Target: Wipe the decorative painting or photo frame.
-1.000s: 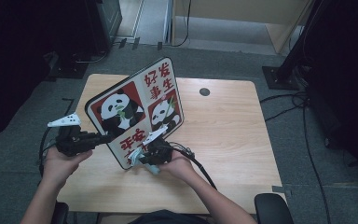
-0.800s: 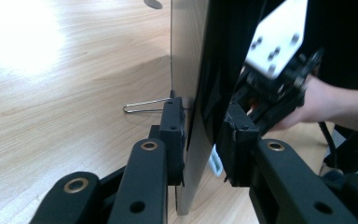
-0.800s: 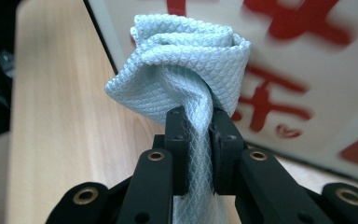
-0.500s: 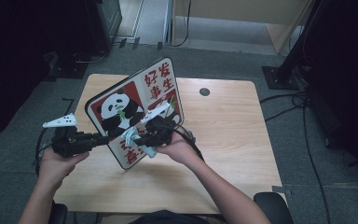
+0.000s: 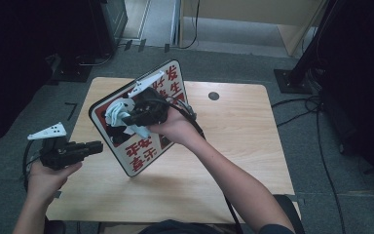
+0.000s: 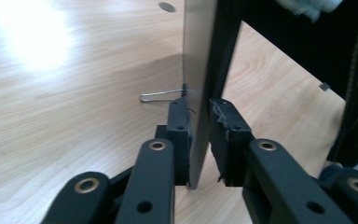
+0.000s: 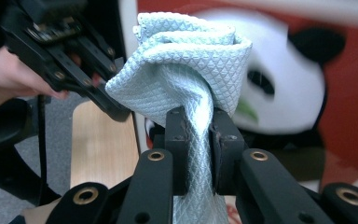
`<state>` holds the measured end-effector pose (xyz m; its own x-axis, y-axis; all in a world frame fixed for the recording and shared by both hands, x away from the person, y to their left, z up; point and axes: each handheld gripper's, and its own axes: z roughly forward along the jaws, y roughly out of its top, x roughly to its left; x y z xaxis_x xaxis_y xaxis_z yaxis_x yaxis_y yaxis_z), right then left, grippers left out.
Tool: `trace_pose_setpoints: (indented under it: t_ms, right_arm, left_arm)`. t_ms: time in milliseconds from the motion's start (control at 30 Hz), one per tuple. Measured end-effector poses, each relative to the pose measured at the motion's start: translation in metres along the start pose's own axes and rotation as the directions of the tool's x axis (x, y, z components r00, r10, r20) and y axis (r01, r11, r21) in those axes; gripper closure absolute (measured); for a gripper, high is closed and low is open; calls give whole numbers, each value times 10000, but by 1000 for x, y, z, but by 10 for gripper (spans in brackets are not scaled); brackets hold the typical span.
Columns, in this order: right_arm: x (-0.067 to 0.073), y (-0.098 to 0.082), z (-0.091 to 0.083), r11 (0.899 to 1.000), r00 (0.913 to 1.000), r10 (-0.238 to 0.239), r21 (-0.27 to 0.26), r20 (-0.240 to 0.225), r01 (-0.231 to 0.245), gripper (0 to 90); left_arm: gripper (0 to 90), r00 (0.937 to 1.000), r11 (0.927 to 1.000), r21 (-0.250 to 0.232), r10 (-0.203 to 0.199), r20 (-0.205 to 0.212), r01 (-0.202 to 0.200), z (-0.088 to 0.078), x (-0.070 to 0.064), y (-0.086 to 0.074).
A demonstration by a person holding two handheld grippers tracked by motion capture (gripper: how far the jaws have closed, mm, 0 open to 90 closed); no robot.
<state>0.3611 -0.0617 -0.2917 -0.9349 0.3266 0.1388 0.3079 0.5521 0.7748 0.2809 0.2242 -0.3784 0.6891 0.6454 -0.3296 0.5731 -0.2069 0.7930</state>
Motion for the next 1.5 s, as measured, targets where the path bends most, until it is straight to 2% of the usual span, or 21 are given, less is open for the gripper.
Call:
trace_pose_setpoints:
  t_ms: [200, 367, 533, 867, 1033, 1233, 1500]
  right_arm:
    - [8, 27, -6, 9991, 9991, -427, 10, 66, 427, 799]
    - [15, 40, -4, 9962, 9963, -842, 241, 156, 838, 799]
    - [16, 45, 3, 9969, 9971, -740, 267, 167, 735, 799]
    - [17, 33, 14, 9975, 9985, -549, 451, 79, 544, 799]
    - [19, 24, 19, 9966, 9980, -639, 524, 33, 636, 799]
    - [17, 15, 23, 9970, 9980, -625, 465, -62, 627, 799]
    - [14, 0, 29, 9990, 9991, -345, 281, -259, 353, 799]
  left_arm:
    - [805, 10000, 9997, 254, 42, -84, -40, 8, 5, 4]
    - [816, 9999, 9997, 204, 143, 14, -143, 14, 9, 10]
    - [816, 9995, 9994, 229, 238, 207, -242, 19, 11, 14]
    - [821, 9981, 9989, 188, 431, 434, -440, 21, 13, 18]
    - [822, 9978, 9988, 153, 448, 492, -456, 21, 13, 18]
    - [823, 9979, 9990, 137, 411, 506, -418, 21, 13, 18]
    - [822, 9980, 9989, 162, 431, 469, -439, 21, 12, 18]
